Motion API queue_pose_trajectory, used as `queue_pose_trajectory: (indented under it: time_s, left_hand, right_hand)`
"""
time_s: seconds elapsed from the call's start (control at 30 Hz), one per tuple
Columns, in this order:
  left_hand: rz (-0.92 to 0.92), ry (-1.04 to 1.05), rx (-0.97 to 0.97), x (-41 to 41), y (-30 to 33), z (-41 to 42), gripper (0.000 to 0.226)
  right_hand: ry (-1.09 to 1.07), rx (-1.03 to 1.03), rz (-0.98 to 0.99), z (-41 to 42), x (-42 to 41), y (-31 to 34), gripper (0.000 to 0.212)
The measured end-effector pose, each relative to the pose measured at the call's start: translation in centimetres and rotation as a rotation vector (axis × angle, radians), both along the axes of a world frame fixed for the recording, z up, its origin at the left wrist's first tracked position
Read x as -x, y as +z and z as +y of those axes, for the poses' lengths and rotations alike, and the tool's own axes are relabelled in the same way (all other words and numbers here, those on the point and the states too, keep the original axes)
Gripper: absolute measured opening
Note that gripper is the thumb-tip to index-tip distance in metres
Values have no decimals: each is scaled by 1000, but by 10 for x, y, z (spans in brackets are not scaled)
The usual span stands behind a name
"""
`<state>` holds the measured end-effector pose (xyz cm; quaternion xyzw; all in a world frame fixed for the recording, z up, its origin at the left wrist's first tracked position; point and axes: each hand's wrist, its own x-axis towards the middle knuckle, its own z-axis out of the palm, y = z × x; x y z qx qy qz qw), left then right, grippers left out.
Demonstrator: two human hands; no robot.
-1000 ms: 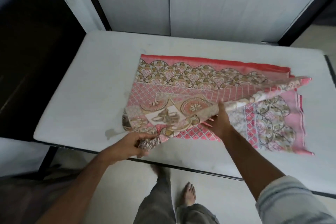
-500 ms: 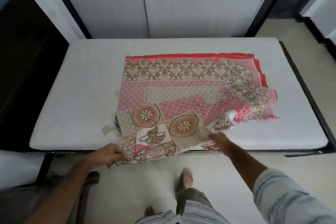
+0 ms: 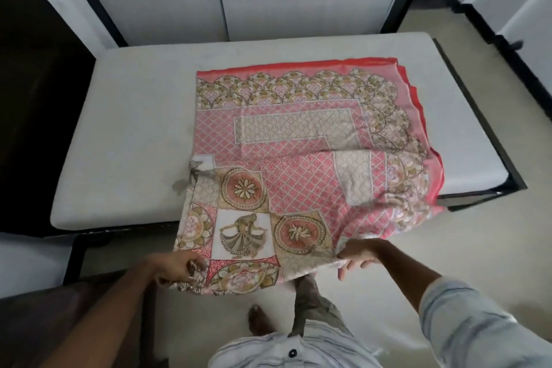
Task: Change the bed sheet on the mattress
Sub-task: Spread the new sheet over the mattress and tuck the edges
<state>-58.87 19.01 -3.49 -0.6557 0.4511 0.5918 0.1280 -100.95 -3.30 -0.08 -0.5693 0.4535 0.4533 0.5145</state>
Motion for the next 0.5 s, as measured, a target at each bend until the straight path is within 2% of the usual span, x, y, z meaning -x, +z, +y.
queue_pose_trajectory:
  time_s: [0.1, 0.17, 0.27, 0.37, 0.5]
  left_hand:
    - [50, 113, 60, -12, 23, -10, 48]
    - [96, 308, 220, -17, 50, -21, 50]
    - [138, 641, 543, -17, 105, -55, 40]
    - [82, 811, 882, -25, 171, -106, 23]
    - [37, 1043, 1369, -54, 255, -193, 35]
  right_hand:
    - [-129, -69, -116, -5, 3, 2, 30]
    - [-338, -9, -267, -19, -1, 12, 28]
    - [-560, 332, -526, -44, -23, 69, 20]
    - [-697, 643, -748, -89, -46, 129, 37]
    - [-794, 1013, -889, -156, -73, 204, 42]
